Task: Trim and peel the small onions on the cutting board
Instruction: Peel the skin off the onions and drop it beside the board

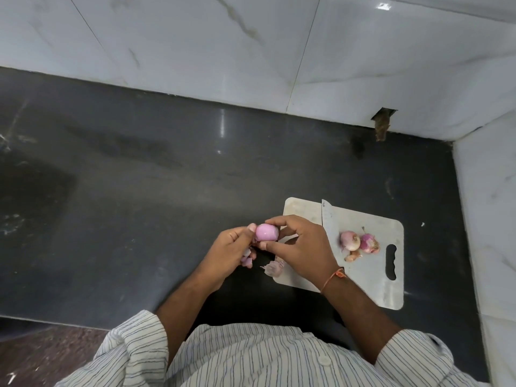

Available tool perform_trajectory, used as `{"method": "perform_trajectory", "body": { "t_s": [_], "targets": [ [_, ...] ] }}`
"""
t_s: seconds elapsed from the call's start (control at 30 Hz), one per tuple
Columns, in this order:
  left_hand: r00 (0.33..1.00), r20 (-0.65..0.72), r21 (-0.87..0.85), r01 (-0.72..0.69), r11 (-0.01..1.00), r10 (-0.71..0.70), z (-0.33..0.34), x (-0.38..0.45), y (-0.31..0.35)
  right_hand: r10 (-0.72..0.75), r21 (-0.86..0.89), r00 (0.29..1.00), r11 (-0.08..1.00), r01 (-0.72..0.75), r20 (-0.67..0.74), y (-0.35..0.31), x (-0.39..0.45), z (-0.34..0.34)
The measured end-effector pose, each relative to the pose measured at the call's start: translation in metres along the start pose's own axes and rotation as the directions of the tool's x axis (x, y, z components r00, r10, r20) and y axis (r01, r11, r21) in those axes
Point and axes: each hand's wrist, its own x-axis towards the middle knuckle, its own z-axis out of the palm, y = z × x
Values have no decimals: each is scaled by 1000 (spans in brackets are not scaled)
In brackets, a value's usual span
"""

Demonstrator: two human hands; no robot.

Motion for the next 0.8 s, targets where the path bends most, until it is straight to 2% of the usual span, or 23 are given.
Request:
{"method": "perform_trajectory", "body": {
  "t_s": [0.1, 0.2, 0.3, 0.37, 0.5, 0.6, 0.7, 0.73, 0.8],
  "targets": [
    [996, -70, 211, -32, 977, 48, -4, 7, 1, 63, 136, 998, 989, -63, 4, -3, -2, 2],
    [976, -132, 511, -85, 855, 176, -7, 12, 1, 162, 249, 986, 955, -164, 26, 1, -4, 3],
    [967, -83, 677, -123, 725, 242, -4, 10, 4, 281, 262, 959, 923, -281, 36, 10, -9, 1],
    [963, -73, 679, -142, 720, 259, -3, 6, 5, 388, 255, 919, 884, -391, 63, 16, -15, 0],
    [967, -128, 445, -140, 884, 218, 1, -1, 8, 537, 318, 818, 754, -574, 205, 18, -32, 8],
    [962, -200, 272, -129, 954, 187, -2, 1, 5, 501, 297, 844, 791, -536, 188, 20, -36, 24],
    [949, -240, 257, -139, 956, 203, -12, 1, -1, 425, 425, 886, 778, -463, 187, 11, -29, 34],
    [944, -255, 265, -138, 954, 207, -14, 0, -2, 403, 480, 902, 768, -424, 153, 10, -26, 34],
    [934, -275, 278, -150, 949, 228, -18, -4, 0, 391, 488, 920, 807, -334, -15, 11, -21, 26]
  ]
}}
